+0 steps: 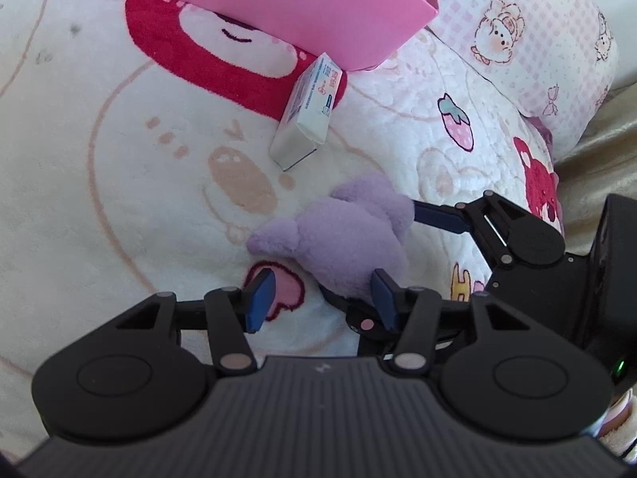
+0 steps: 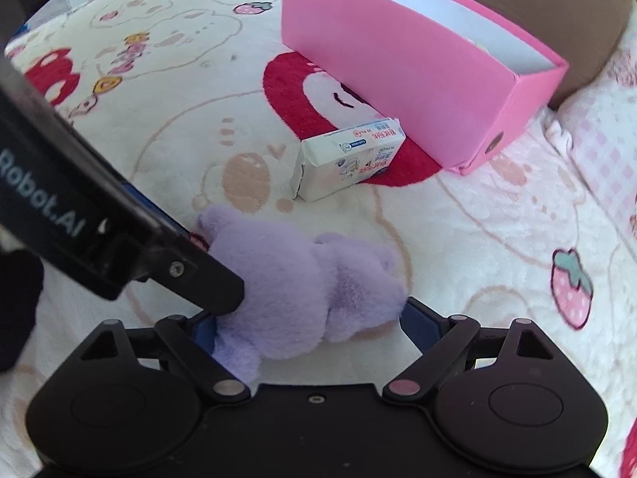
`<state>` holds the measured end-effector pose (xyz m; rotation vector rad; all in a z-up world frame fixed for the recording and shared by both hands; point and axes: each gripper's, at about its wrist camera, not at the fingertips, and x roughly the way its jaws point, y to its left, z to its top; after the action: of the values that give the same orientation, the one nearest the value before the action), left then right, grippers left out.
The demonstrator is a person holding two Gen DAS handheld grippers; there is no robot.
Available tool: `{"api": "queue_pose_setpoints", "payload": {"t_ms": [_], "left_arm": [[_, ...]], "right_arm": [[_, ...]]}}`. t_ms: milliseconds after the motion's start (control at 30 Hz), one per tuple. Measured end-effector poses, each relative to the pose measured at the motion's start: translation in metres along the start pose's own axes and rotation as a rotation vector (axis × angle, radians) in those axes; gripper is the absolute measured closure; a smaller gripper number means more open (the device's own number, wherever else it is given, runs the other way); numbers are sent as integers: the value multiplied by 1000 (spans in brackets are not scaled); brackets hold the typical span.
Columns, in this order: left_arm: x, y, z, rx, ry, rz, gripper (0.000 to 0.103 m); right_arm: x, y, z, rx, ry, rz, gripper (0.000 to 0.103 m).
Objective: Organize objects
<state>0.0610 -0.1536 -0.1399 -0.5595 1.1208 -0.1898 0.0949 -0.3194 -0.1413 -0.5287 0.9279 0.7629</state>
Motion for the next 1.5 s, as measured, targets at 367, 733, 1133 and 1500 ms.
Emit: {"api": "queue_pose_setpoints", "payload": {"t_ms": [367,733,1133,1500], "left_arm": [[-14,20,10,-28,3,15,69],[-4,29,10,-56,83,-4,60],[5,33,9,-57,85,-48,69],[7,48,13,-87,70,-92,68]], "right_arm": [[-8,-17,2,297,5,257,10],[-16,3,3,164,-4,153,24],[-16,18,16,-13,5,57,20],[4,20,23,58,28,109,17]]}}
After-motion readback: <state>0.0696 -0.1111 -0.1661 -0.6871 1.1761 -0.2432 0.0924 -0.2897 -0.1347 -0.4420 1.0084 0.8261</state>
